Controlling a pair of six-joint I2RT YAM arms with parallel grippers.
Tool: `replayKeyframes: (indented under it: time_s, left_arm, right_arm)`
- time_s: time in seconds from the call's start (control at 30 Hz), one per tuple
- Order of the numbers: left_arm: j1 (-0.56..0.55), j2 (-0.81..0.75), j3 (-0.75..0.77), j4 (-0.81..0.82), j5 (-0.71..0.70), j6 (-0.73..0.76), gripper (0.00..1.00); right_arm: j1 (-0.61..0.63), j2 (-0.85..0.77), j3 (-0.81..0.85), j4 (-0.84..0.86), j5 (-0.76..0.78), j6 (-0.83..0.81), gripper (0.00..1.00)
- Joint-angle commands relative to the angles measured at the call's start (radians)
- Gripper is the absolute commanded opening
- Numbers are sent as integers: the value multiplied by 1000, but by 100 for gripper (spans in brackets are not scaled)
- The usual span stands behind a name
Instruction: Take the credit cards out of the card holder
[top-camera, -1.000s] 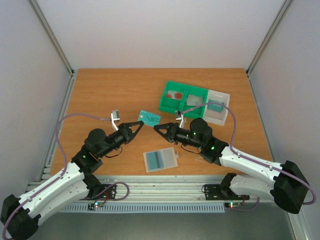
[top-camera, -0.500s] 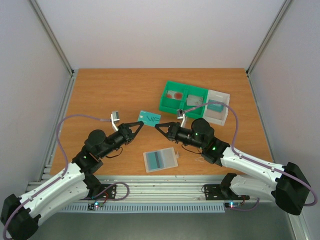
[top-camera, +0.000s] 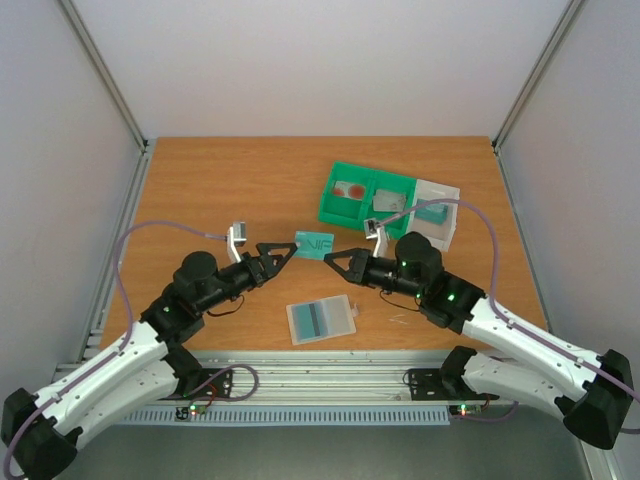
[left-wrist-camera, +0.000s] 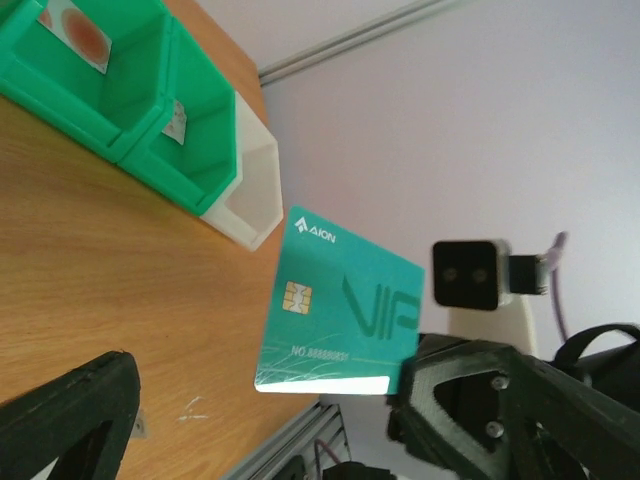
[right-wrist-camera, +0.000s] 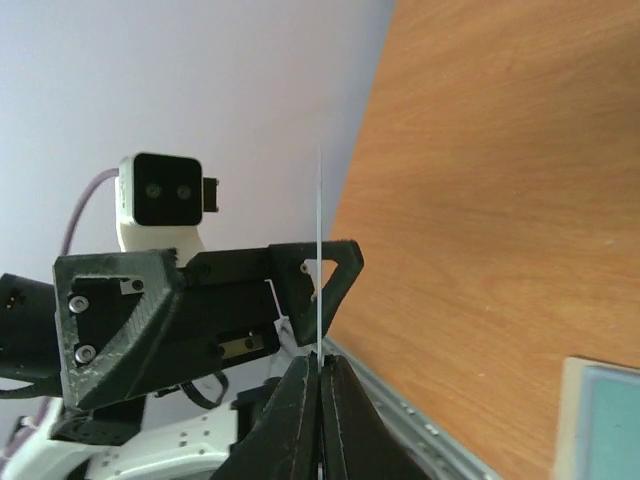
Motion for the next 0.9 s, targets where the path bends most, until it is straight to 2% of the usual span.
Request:
replayKeyframes:
  time_s: [0.0, 0.17, 0.37, 0.67, 0.87]
  left_arm:
    - [-2, 48, 57, -80, 37, 103, 99]
    - [-2, 98, 99, -251, 4, 198, 99]
    - [0, 148, 101, -360, -39, 295, 99]
    - [0, 213, 36, -357, 77, 333, 99]
    - [-1, 262, -3, -376, 69, 345, 99]
  right_arm:
    - [-50, -17, 85, -245, 2, -200, 1]
    - [-188, 52, 175, -411, -71, -302, 1]
    - [-338, 173, 270, -479, -190, -354, 1]
    - [-585, 321, 390, -561, -301, -425, 1]
    - [-774, 352, 451, -680, -243, -528, 1]
